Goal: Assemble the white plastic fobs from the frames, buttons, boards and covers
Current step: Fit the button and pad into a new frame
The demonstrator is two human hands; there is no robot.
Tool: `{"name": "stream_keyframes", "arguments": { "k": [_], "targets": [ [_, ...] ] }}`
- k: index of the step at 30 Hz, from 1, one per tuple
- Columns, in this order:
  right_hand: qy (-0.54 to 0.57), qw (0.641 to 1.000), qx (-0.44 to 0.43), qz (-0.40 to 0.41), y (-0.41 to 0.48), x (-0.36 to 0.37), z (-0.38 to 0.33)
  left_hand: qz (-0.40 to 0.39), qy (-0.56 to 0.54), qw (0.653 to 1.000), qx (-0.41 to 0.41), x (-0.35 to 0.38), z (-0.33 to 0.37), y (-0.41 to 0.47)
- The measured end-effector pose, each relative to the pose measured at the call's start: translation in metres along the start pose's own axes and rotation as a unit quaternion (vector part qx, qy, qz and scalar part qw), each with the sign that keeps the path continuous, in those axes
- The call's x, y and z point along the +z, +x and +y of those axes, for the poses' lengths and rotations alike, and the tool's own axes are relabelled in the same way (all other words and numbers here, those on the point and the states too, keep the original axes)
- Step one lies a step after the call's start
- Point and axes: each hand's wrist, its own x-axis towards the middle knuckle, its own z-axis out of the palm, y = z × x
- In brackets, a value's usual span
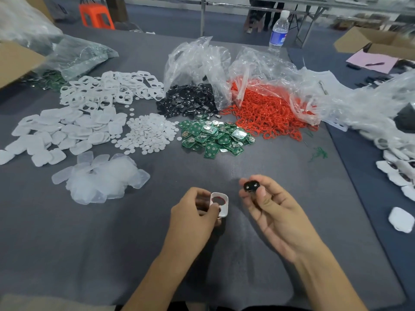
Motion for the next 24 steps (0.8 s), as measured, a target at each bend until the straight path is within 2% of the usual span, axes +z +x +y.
{"name": "stream_keyframes", "arguments": {
  "k": [4,10,12,13,14,16,17,19,21,24],
  "targets": [
    [0.079,0.996,0.010,-0.027,-0.010,0.005,0.002,-0.013,-0.105,0.994,-0.001,0.003,-0.001,0.001],
    [0.092,0.995,-0.011,-0.028,-0.016,0.007,0.001,-0.011,-0.132,0.990,0.053,0.006,-0.006,-0.001],
    [0.005,0.999,-0.049,0.005,-0.014,0.006,0.003,-0.012,-0.121,0.990,0.073,0.007,-0.007,-0.001],
    [-0.099,0.991,-0.086,0.029,-0.013,0.006,0.005,-0.015,-0.111,0.990,0.083,0.007,-0.008,-0.001],
    [-0.232,0.962,-0.136,0.054,-0.011,0.006,0.006,-0.021,-0.102,0.991,0.089,0.006,-0.009,-0.001],
    [-0.473,0.847,-0.235,0.061,-0.007,0.003,0.010,-0.041,-0.095,0.990,0.093,0.006,-0.010,0.000],
    [-0.546,0.792,-0.270,0.040,-0.004,0.003,0.012,-0.053,-0.096,0.989,0.096,0.005,-0.010,0.000],
    [-0.627,0.713,-0.314,0.000,0.002,0.004,0.016,-0.072,-0.104,0.986,0.104,0.005,-0.009,0.000],
    [-0.660,0.672,-0.336,-0.010,0.007,0.006,0.022,-0.082,-0.109,0.985,0.109,0.003,-0.009,0.000],
    [-0.668,0.657,-0.348,0.010,0.013,0.005,0.028,-0.102,-0.116,0.983,0.096,0.001,-0.009,0.001]
  ]
}}
